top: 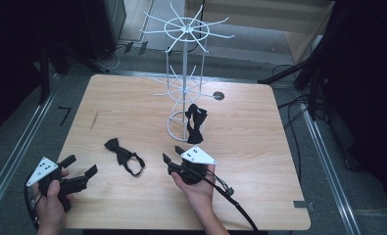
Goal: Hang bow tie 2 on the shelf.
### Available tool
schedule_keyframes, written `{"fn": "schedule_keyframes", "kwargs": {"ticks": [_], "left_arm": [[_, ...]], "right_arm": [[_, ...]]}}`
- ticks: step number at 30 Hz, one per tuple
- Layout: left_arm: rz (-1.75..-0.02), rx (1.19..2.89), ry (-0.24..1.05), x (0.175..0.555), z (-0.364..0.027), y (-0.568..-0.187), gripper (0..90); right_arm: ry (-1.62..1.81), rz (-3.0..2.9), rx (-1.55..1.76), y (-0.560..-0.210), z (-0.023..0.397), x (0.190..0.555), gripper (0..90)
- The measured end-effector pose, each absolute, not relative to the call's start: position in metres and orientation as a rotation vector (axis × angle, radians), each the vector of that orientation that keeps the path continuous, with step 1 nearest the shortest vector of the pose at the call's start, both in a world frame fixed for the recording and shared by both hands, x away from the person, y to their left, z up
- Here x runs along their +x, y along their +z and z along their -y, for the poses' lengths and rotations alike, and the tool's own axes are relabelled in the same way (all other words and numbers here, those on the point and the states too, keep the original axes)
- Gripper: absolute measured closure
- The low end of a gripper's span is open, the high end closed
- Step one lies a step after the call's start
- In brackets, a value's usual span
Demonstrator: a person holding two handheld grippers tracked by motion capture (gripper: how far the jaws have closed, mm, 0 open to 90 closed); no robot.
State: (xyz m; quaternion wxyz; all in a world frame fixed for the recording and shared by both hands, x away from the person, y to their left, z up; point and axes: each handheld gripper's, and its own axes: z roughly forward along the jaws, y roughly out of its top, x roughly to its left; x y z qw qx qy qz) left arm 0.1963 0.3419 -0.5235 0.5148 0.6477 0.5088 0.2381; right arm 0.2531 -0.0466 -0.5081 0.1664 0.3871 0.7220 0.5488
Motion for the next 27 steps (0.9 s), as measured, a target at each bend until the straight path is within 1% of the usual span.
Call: {"fn": "schedule_keyframes", "kwargs": {"ticks": [14, 23, 27], "left_arm": [[-1.221, 1.559, 0.572, 0.196, -0.342, -0.523, 2.8], [-1.220, 1.559, 0.570, 0.196, -0.342, -0.524, 2.8], [-1.219, 1.559, 0.570, 0.196, -0.342, -0.524, 2.8]], "right_arm": [[1.571, -2.120, 1.087, -0.518, 0.022, 0.252, 50.8], [1.555, -2.176, 1.087, -0.527, 0.003, 0.253, 53.8], [1.539, -2.194, 1.100, -0.529, -0.004, 0.255, 56.8]]}}
